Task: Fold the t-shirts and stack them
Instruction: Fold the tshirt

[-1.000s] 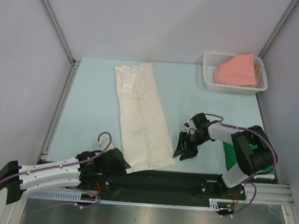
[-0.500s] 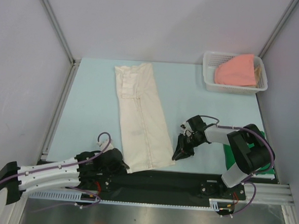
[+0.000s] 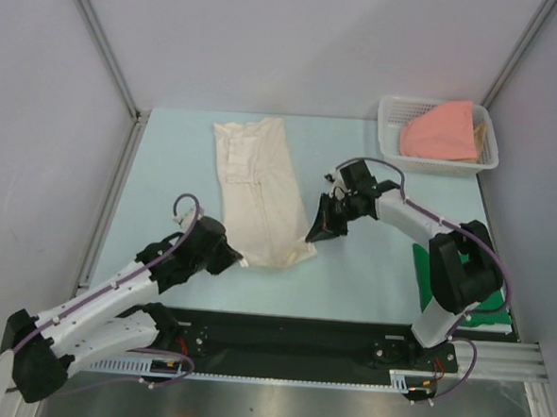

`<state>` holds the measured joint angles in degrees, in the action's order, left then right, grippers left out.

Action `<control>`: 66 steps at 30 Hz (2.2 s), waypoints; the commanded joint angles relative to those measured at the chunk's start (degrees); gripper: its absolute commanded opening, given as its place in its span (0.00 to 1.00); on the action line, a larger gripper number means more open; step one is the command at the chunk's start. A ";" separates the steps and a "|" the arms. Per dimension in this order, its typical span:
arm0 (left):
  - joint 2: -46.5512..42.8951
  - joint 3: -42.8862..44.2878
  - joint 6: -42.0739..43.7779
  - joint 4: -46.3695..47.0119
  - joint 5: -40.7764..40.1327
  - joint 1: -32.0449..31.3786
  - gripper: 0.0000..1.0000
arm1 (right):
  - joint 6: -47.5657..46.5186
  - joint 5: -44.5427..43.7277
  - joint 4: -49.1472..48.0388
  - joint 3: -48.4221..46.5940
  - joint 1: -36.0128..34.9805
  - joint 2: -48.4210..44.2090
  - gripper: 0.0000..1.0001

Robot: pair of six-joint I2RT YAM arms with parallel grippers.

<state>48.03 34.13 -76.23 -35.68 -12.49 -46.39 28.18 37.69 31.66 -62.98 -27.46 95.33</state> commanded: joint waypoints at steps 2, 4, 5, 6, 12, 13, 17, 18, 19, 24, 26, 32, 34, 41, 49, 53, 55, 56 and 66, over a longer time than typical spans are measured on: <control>6.01 3.30 17.91 5.43 6.76 18.73 0.00 | -2.43 -0.61 2.80 -13.71 2.15 10.73 0.00; 11.34 4.45 21.37 9.99 9.93 23.52 0.00 | -2.96 0.80 4.19 -23.96 3.03 16.17 0.00; 13.56 5.67 24.17 11.50 11.60 27.80 0.00 | -3.31 0.63 5.24 -27.42 3.20 20.90 0.00; 16.19 6.64 25.59 12.64 15.18 29.76 0.00 | -3.57 0.37 6.04 -30.42 3.90 23.56 0.00; 29.39 15.52 31.49 17.31 17.94 34.70 0.00 | -4.28 1.59 13.42 -50.30 6.28 37.99 0.00; 30.79 16.49 31.66 17.40 18.46 35.14 0.00 | -4.37 1.77 13.52 -51.18 6.80 38.78 0.00; 35.72 20.00 31.93 19.59 20.13 36.90 0.00 | -3.05 4.92 11.32 -54.26 7.78 41.60 0.00; 38.08 20.79 32.10 19.34 20.31 37.07 0.00 | -3.31 5.37 11.75 -56.44 7.78 43.26 0.00; 38.80 21.67 32.37 19.07 20.23 37.07 0.00 | -3.49 5.72 12.28 -57.77 7.86 43.97 0.00; 41.70 24.23 32.54 19.51 20.05 38.04 0.00 | -2.88 6.16 12.29 -60.68 7.95 45.91 0.00; 43.72 25.71 33.07 18.37 20.05 38.39 0.00 | -2.00 6.51 11.50 -61.12 8.21 46.26 0.00; 46.10 27.22 32.99 19.77 20.14 39.27 0.00 | -1.20 7.92 11.14 -64.81 8.39 48.98 0.00; 46.80 27.48 32.55 20.21 21.10 39.36 0.00 | -0.68 7.84 10.44 -64.90 8.74 49.25 0.00; 49.70 29.50 33.16 19.07 20.93 39.89 0.00 | 0.73 8.71 9.73 -67.00 9.88 50.83 0.00; 52.25 31.52 34.65 18.63 21.46 41.73 0.00 | 1.61 10.64 9.83 -70.60 10.15 54.17 0.00; 54.18 33.63 34.39 17.67 22.77 42.26 0.00 | 2.66 11.61 9.83 -73.07 10.15 56.02 0.00; 54.54 34.07 34.22 18.01 23.04 42.26 0.00 | 2.93 11.96 9.48 -73.16 10.15 56.37 0.02; 54.54 34.16 34.21 17.75 22.52 42.43 0.02 | 3.10 11.97 9.13 -73.42 10.24 56.37 0.06; 41.74 36.81 44.32 11.33 12.04 41.74 0.68 | 0.74 3.09 13.96 -72.25 13.84 47.18 0.55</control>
<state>99.33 69.56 -36.84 -23.18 2.46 -4.58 30.87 43.64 43.59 -138.87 -14.46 150.76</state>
